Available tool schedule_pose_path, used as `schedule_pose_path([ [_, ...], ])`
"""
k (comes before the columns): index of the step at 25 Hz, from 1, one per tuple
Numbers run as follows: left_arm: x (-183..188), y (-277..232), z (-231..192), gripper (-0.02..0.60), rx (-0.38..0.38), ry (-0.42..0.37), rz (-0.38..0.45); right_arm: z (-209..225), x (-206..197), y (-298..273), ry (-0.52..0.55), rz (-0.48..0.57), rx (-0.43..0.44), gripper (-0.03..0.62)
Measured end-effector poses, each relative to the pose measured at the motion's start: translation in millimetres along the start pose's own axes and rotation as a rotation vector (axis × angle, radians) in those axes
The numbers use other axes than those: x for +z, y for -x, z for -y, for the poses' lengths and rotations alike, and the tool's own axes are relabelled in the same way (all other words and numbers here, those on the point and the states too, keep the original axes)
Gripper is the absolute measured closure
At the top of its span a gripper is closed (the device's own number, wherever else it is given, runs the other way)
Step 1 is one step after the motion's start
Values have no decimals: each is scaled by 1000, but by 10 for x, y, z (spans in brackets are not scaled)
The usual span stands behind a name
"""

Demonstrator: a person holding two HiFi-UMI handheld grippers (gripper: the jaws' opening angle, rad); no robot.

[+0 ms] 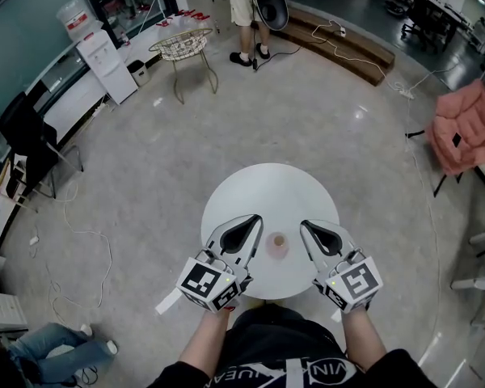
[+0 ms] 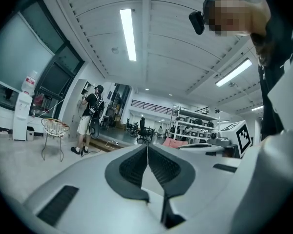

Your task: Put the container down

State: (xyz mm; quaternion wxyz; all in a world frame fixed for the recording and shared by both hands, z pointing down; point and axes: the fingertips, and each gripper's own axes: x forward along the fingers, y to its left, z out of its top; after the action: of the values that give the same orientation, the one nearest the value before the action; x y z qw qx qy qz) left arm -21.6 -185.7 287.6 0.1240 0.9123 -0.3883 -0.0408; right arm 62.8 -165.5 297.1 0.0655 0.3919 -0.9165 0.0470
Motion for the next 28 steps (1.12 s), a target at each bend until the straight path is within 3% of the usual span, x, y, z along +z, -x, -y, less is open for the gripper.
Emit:
schedule_pose_path([
  [11,71,-75,57,567,-9,-39,5,56,121,20,8,42,-8,588],
  [28,21,-102,90,568,-11,-21,-5,85,100,73,6,24,-15,588],
])
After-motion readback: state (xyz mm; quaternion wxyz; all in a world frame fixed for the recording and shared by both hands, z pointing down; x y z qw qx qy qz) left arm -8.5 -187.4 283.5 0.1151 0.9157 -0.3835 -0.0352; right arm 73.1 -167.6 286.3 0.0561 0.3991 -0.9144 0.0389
